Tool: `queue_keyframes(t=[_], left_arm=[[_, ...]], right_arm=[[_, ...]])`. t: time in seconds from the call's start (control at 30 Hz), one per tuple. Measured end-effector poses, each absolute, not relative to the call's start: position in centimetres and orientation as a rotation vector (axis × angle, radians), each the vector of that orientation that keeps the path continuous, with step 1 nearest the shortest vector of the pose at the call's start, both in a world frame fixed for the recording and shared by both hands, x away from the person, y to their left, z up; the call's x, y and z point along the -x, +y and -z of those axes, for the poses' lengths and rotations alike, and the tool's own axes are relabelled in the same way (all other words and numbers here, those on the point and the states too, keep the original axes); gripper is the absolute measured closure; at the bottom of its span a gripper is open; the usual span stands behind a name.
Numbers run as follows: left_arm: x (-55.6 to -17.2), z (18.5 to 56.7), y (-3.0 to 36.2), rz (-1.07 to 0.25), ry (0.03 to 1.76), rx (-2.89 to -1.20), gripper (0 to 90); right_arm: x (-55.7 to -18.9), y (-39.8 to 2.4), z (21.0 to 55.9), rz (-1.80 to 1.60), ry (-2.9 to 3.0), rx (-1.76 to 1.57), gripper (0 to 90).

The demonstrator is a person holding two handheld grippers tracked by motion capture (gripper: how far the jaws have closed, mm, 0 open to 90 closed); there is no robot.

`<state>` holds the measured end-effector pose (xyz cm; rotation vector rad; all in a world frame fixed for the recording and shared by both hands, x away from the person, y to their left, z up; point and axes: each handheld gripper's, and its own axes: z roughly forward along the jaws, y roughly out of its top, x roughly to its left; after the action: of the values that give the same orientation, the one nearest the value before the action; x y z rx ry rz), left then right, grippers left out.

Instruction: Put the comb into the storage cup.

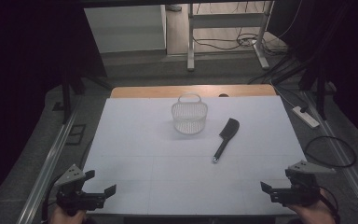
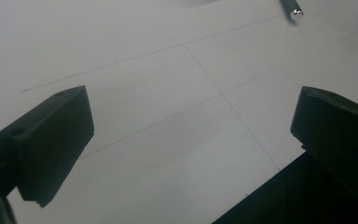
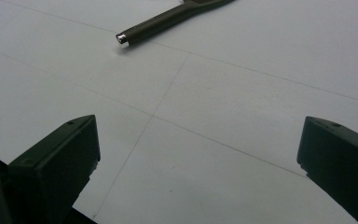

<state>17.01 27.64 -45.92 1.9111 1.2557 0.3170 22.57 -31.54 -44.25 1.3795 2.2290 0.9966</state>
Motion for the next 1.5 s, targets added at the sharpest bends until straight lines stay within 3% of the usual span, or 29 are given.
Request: queue_keyframes(t=[1.5], left_arm=[[-17.11, 46.01, 27.76, -0.287, 1.242, -1.914, 0.7]], right_arm=[[-23.24, -30.63, 44.22, -0.955, 2.320, -1.287, 0.0]])
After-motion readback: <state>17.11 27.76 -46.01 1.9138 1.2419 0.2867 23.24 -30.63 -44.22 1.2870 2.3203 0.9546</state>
